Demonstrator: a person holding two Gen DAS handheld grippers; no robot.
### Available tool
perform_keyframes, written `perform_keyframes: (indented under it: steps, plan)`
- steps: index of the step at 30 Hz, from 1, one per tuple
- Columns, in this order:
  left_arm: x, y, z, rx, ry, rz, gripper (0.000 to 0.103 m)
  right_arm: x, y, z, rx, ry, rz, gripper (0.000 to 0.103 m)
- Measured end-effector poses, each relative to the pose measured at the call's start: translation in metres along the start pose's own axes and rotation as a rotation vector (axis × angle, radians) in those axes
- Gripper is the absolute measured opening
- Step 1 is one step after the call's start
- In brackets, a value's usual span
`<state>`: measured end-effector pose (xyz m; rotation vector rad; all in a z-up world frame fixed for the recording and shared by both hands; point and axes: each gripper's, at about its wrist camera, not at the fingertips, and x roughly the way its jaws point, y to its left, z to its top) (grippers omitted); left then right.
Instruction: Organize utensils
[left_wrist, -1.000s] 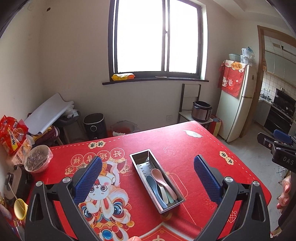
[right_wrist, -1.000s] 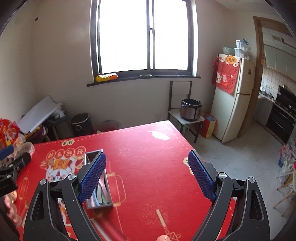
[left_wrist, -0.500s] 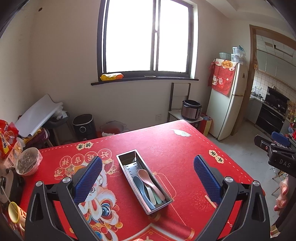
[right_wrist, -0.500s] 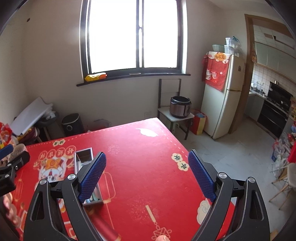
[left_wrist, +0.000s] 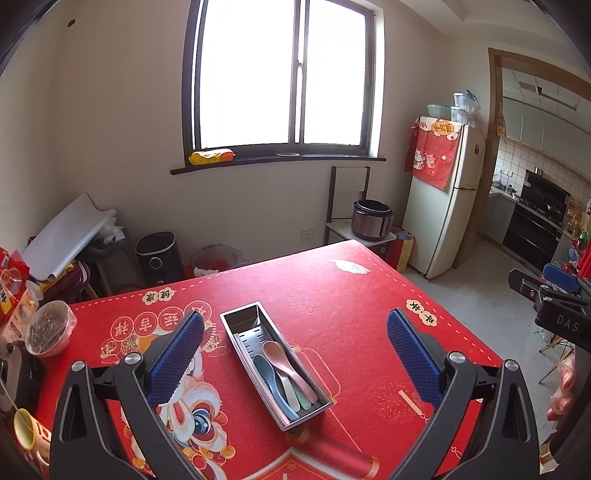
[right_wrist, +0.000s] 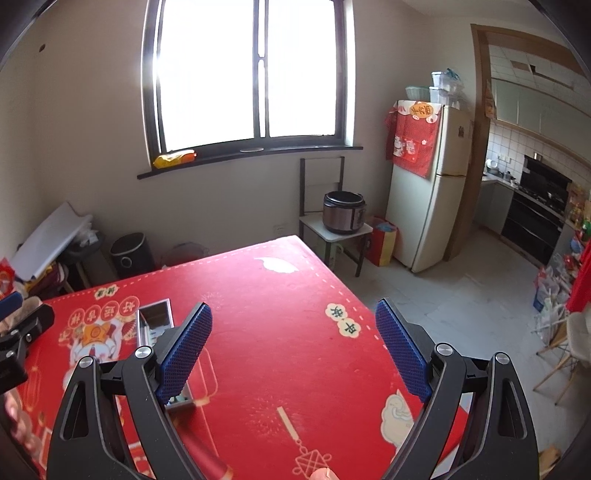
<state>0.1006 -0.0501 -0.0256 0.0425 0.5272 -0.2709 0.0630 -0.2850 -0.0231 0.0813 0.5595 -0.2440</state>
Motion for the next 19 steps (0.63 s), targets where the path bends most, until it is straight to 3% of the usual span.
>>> perform_keyframes:
  steps: [19]
  plan:
    - [0.0, -0.0031, 0.001, 0.004, 0.0, 0.006, 0.097, 0.0013, -0.0042, -0.0028, 0.015, 0.014, -0.01, 0.087]
